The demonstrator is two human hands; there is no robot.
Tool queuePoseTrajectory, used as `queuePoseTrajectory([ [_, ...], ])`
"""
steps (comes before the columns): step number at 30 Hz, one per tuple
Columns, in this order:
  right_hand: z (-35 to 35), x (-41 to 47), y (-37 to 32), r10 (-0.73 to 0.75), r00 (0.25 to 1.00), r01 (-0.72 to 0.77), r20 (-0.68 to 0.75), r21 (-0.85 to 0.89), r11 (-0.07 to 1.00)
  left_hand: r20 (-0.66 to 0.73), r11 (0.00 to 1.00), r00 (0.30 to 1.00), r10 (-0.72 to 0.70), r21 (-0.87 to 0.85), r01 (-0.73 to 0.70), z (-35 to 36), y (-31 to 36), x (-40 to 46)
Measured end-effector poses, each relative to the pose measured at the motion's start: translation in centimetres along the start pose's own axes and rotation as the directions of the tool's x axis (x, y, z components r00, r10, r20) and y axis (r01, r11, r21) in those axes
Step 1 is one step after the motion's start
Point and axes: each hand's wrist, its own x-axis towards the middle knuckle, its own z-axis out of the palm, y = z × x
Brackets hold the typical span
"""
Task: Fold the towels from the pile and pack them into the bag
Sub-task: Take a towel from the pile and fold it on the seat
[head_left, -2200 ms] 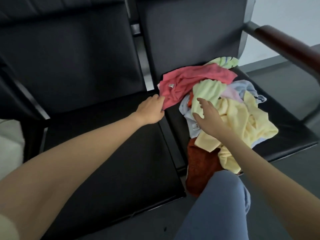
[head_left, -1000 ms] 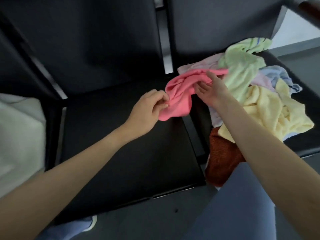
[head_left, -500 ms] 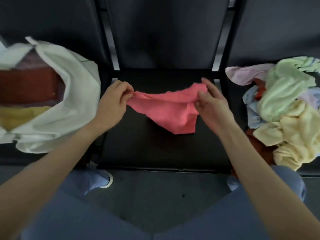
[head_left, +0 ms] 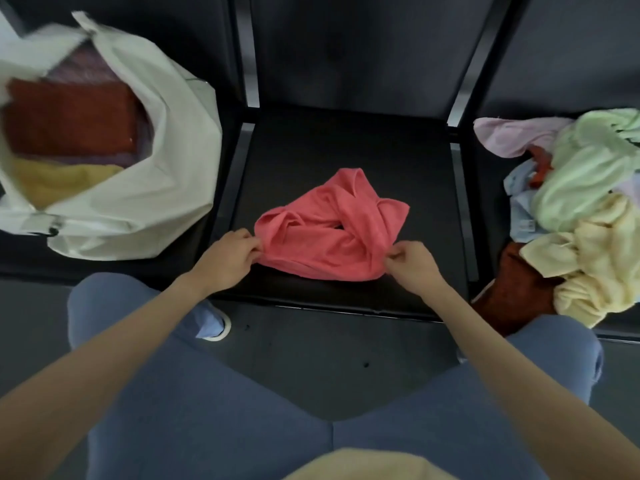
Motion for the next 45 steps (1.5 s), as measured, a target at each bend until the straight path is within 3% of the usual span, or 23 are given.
queuePoseTrajectory([
  [3, 1.1, 2.1, -1.0, -0.086, 0.987, 0.076, -0.133, -0.075, 0.994, 0.072, 0.994, 0.992, -0.101, -0.029, 0.103, 0.7, 0.4, 0.2],
  [6, 2.2, 4.6, -1.9, -0.105, 0.981, 0.092, -0.166, -0.086, 0.992, 0.043, 0.987, 0.986, -0.162, 0.011, 0.161, 1.0, 0.9, 0.5],
  [9, 2.1, 6.9, -3.7, -0.104, 0.969, 0.109, -0.225, 0.009, 0.994, -0.011, 0.968, 0.968, -0.249, 0.005, 0.249, 1.0, 1.4, 0.8],
  [12, 1.6, 9.4, -6.1, -0.153, 0.95, 0.154, -0.273, -0.017, 0.988, -0.078, 0.918, 0.918, -0.39, -0.114, 0.38, 1.0, 2.2, 1.6],
  [15, 1.9, 12.6, -7.1, -0.109, 0.974, 0.108, -0.2, -0.017, 0.994, -0.065, 0.814, 0.858, -0.51, -0.361, 0.456, 0.6, 3.1, 2.9],
  [19, 1.3, 13.3, -7.9, -0.017, 0.993, 0.016, -0.121, -0.005, 1.0, -0.195, 0.728, 0.795, -0.574, -0.567, 0.386, -0.6, 3.0, 4.8],
  [24, -3.3, 12.1, -7.7, 0.072, 0.907, 0.135, -0.416, 0.447, 0.884, -0.476, 0.739, 0.681, -0.556, -0.659, 0.142, -5.0, 1.0, 5.9],
  [28, -6.3, 10.4, -6.9, 0.018, 0.833, 0.258, -0.553, 0.417, 0.871, -0.594, 0.751, 0.565, -0.573, -0.657, 0.071, -7.5, -0.1, 5.7],
  [30, -7.3, 9.6, -6.9, 0.018, 0.834, 0.282, -0.551, 0.456, 0.844, -0.596, 0.74, 0.546, -0.588, -0.67, 0.064, -8.2, -0.5, 5.5],
  [31, -7.8, 9.3, -6.9, 0.026, 0.852, 0.286, -0.523, 0.505, 0.815, -0.589, 0.744, 0.559, -0.583, -0.664, 0.076, -8.3, -0.6, 5.4],
  [33, -8.3, 8.0, -7.3, -0.012, 0.914, 0.276, -0.407, 0.599, 0.752, -0.523, 0.764, 0.655, -0.545, -0.632, 0.131, -8.0, -0.4, 5.1],
  [36, -7.9, 5.1, -7.7, -0.256, 0.955, 0.297, -0.152, 0.543, 0.785, -0.275, 0.758, 0.836, -0.475, -0.61, 0.23, -6.6, 1.4, 5.0],
  [39, -6.9, 2.5, -7.5, -0.414, 0.907, 0.361, 0.076, 0.365, 0.858, -0.174, 0.752, 0.963, -0.205, -0.658, 0.041, -6.0, 4.7, 4.7],
  [42, -6.3, 1.0, -7.2, -0.483, 0.856, 0.396, 0.182, 0.371, 0.84, -0.141, 0.79, 0.982, 0.125, -0.584, -0.185, -5.6, 7.9, 5.0],
  [45, -6.2, 0.1, -7.0, -0.529, 0.825, 0.433, 0.2, 0.379, 0.818, -0.049, 0.822, 0.964, 0.263, -0.512, -0.25, -5.5, 9.5, 5.9],
])
